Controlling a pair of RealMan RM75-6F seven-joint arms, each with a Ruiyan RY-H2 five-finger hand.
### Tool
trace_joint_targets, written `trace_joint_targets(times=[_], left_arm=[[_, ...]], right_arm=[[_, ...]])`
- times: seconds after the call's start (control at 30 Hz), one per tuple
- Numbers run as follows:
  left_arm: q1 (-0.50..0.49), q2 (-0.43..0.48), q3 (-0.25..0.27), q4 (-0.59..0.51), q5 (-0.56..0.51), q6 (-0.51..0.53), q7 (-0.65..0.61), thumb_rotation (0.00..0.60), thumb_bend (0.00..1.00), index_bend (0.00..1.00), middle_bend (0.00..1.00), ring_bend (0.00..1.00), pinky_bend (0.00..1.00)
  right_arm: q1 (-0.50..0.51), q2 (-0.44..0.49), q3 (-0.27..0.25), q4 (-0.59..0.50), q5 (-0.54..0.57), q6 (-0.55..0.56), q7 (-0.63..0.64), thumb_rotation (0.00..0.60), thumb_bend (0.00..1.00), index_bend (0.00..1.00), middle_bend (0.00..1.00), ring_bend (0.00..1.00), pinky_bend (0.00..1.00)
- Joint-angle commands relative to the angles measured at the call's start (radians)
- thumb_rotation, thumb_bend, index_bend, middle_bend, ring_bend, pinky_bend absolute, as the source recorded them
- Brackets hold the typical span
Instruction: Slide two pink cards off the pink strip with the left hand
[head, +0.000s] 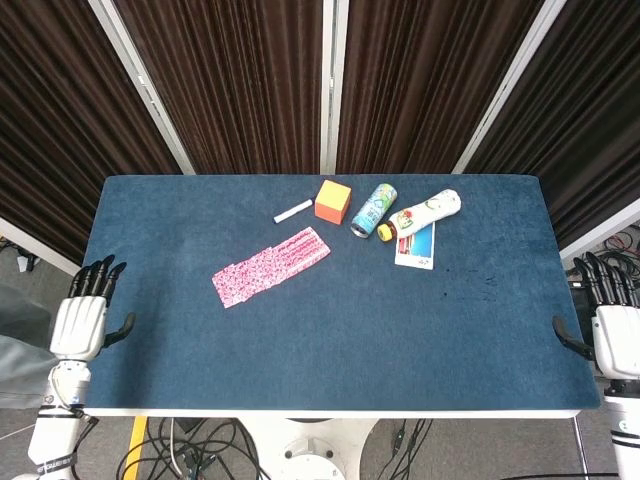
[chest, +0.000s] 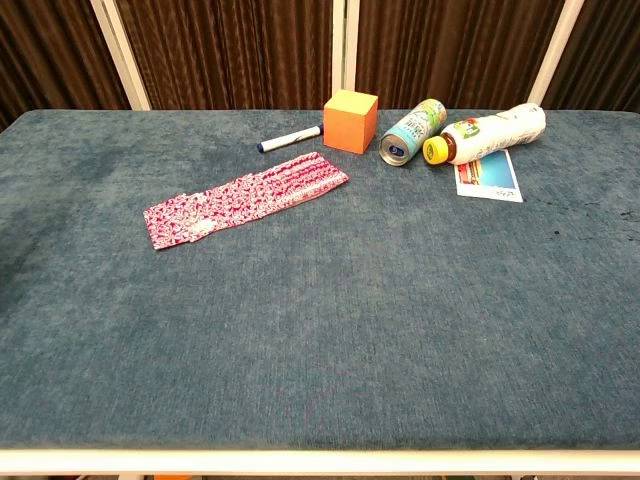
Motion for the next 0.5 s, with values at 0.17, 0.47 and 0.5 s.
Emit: trace_joint_targets(times=[0.17, 0.47, 0.5], left_arm=[[0.001, 0.009, -0.004, -0.003, 0.001, 0.004, -0.004, 0.6, 0.33, 0.09, 0.0, 0.0, 0.07], [-0.006, 0.002, -0.007, 0.032, 0.021, 0.012, -0.009, 0.6, 0.33, 0.09, 0.0, 0.0, 0.07], [-0.007, 0.0, -0.006, 0.039, 0.025, 0.013, -0.01, 0.6, 0.33, 0.09, 0.0, 0.0, 0.07]], right_arm=[[0.001, -0.002, -0.001, -0.001, -0.002, -0.002, -0.008, 0.6, 0.24, 0.0, 0.0, 0.0, 0.0], [-0.001, -0.004, -0.009, -0.016, 0.024, -0.023, -0.045, 0.6, 0.24, 0.0, 0.0, 0.0, 0.0], [-0.002, -0.005, -0.011, -0.014, 0.026, -0.025, -0.047, 0.6, 0.24, 0.0, 0.0, 0.0, 0.0]])
